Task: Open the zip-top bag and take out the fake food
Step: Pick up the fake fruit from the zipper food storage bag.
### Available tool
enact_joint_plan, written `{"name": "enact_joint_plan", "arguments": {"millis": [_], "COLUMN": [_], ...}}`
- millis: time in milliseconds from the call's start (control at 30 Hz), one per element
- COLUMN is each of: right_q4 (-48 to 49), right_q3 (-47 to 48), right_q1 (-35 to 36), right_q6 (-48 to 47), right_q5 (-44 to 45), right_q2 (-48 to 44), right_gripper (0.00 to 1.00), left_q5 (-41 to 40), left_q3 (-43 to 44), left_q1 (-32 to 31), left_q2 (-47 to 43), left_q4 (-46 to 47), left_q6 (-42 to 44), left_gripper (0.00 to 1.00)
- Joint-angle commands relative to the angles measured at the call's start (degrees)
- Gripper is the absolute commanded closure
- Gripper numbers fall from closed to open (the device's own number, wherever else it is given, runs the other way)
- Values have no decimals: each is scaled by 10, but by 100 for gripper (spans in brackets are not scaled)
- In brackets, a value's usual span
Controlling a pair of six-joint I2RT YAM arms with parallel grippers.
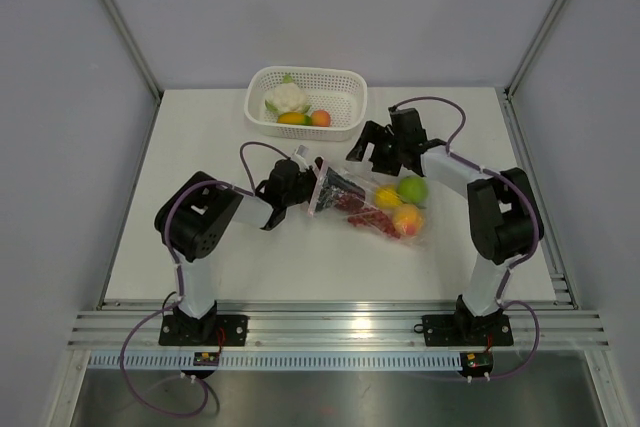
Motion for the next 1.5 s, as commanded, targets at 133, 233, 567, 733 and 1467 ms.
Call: {"name": "enact_joint_plan", "arguments": {"millis": [133,233,567,733,1467], "right_q4": [-68,-126,-309,-375,-301], "right_q3": [-3,-2,21,11,-67], "right_q1": [-1,10,21,21,29], "right_q6": [-52,-31,116,174,373], "right_q5": [46,87,197,177,158], "right_q2": [-144,-175,-260,-267,-224], "right_gripper": [1,1,0,0,1], "left_q5": [25,23,29,29,33], "left_q3": [10,10,8,8,-8], "left_q1": [5,7,11,13,13], "left_q2": [-33,-31,-21,-21,-12], "left_q4": [-31,-27,-18,-14,35], "left_q6": [19,18,22,18,-6], "left_gripper": [35,36,37,37,41]}}
